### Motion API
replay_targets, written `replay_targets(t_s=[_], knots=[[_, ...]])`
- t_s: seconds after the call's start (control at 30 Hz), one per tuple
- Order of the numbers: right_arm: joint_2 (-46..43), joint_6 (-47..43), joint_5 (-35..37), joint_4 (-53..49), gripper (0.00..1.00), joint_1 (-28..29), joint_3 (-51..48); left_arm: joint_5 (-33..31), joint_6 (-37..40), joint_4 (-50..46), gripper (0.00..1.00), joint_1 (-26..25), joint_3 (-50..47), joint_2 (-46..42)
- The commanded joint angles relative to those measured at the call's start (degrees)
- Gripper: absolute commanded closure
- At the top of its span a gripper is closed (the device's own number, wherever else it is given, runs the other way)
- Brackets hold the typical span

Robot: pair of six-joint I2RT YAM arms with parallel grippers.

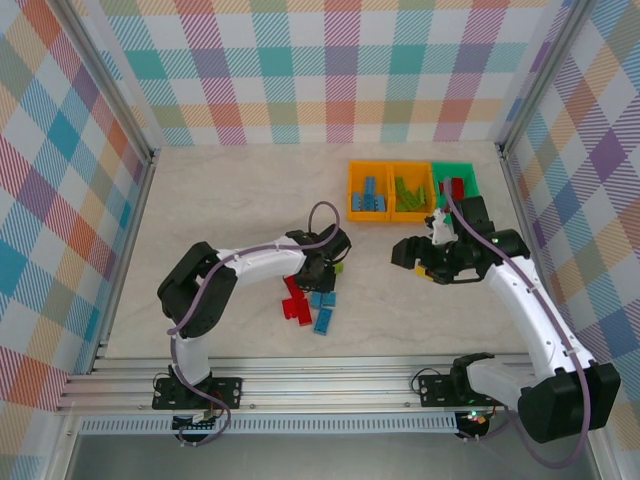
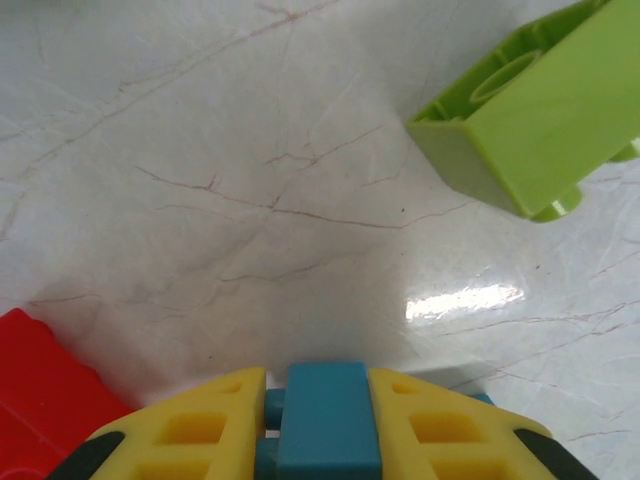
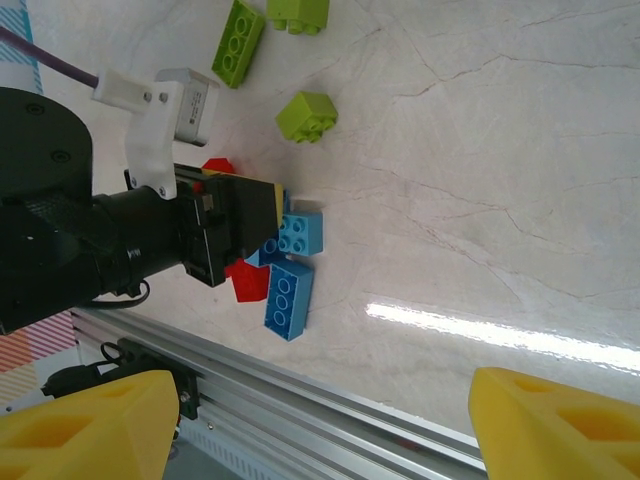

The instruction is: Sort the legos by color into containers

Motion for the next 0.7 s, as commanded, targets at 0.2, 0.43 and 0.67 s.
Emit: replay_targets(t_s=[0.2, 0.43, 0.67], knots=[[-6.16, 3.81, 0.97, 3.57, 0.22, 0.16, -0.99, -11.26, 3.14, -1.42, 0.8, -0.46, 18.42, -3.01], [-9.78, 7.16, 2.03, 4.52, 0.22, 0.15, -1.78, -17.06, 10.27, 4.13, 0.81, 1.12, 41.42, 13.2], [-13.17, 7.66, 2.93, 2.51, 0.21, 0.11, -2.22, -19.98, 15.73, 6.21, 0.75, 3.72, 67.02, 31.97]])
